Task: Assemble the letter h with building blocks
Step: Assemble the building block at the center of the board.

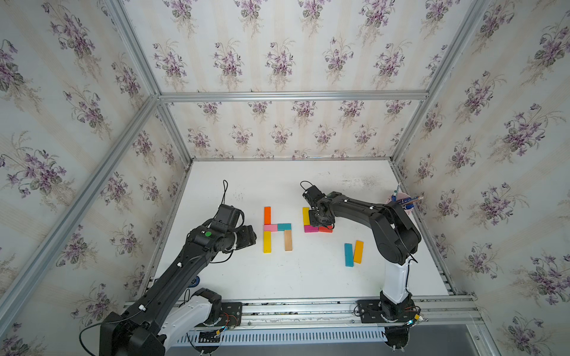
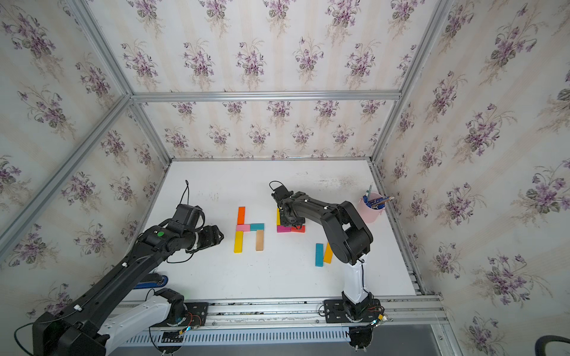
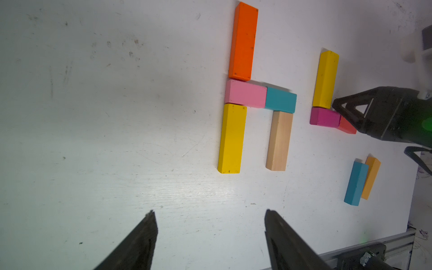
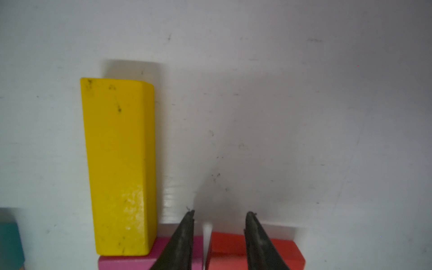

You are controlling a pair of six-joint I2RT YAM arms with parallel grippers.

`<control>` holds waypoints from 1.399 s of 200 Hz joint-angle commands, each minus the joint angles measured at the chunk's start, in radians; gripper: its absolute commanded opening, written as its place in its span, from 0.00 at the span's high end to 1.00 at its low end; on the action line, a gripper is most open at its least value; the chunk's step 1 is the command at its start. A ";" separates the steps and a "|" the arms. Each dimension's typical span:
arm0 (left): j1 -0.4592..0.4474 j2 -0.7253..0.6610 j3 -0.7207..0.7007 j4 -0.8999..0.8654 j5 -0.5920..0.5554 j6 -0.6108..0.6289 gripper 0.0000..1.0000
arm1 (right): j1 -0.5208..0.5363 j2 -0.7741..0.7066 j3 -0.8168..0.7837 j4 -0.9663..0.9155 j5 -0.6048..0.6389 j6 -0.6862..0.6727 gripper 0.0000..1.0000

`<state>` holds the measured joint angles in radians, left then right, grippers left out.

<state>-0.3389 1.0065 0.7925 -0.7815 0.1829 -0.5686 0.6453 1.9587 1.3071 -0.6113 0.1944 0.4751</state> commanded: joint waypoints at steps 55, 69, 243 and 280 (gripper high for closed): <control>0.001 -0.004 0.000 0.011 0.006 0.004 0.25 | -0.054 -0.031 0.052 -0.044 0.037 0.026 0.60; 0.000 -0.007 -0.002 0.011 0.004 0.003 0.25 | -0.078 -0.028 0.048 -0.042 0.026 0.026 0.60; 0.001 0.005 0.012 0.011 0.006 0.004 0.25 | -0.065 -0.019 -0.042 0.013 -0.005 -0.010 0.62; 0.000 0.007 0.016 0.008 0.005 0.003 0.25 | -0.062 -0.023 -0.040 0.011 -0.004 -0.017 0.63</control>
<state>-0.3389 1.0115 0.7990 -0.7780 0.1860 -0.5690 0.5812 1.9430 1.2667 -0.5804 0.1940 0.4713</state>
